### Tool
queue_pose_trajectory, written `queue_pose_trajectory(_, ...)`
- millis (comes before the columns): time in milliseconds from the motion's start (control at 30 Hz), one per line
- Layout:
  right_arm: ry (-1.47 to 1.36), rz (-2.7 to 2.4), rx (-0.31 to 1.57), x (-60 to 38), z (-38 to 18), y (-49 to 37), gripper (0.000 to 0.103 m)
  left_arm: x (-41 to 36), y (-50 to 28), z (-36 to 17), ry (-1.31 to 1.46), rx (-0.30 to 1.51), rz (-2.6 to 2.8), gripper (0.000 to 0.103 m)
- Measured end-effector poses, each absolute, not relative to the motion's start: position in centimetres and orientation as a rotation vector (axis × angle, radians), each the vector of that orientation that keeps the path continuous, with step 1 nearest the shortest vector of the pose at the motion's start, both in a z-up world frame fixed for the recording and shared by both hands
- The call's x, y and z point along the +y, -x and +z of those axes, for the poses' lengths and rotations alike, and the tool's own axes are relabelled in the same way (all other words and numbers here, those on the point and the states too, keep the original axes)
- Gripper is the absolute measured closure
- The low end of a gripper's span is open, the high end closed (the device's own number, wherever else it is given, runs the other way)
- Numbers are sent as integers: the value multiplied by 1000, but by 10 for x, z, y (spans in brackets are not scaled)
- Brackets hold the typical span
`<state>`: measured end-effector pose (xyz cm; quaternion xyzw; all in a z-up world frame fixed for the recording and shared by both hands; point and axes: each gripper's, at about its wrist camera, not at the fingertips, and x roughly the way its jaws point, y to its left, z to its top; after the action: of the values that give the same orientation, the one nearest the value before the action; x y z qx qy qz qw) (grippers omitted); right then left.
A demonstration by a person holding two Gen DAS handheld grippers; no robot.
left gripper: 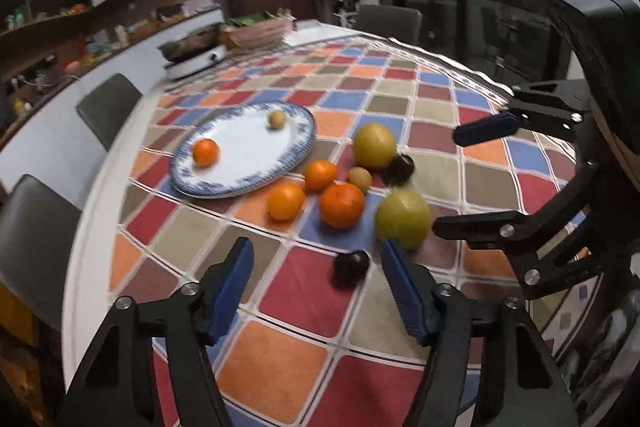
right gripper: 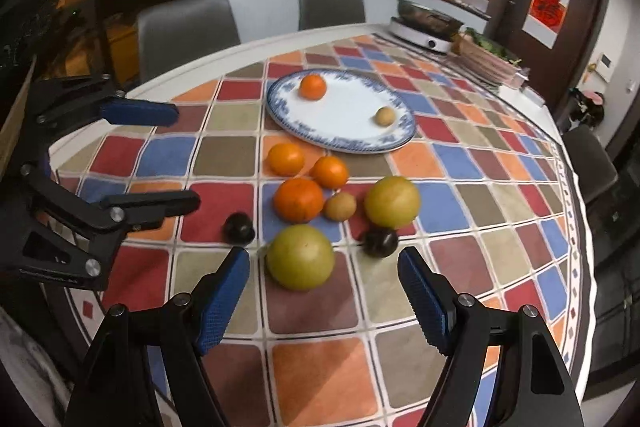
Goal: Organize fruits
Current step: 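Grasp a dark plum with the left tool while the right tool grasps a green pomelo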
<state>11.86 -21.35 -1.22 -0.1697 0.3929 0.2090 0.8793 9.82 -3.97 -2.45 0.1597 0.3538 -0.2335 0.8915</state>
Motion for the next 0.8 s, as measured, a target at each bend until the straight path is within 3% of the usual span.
queue_pose_trajectory(800,368,544,936,-205,-55,-141,41,-58,-134,-75,-324,904,-630,70)
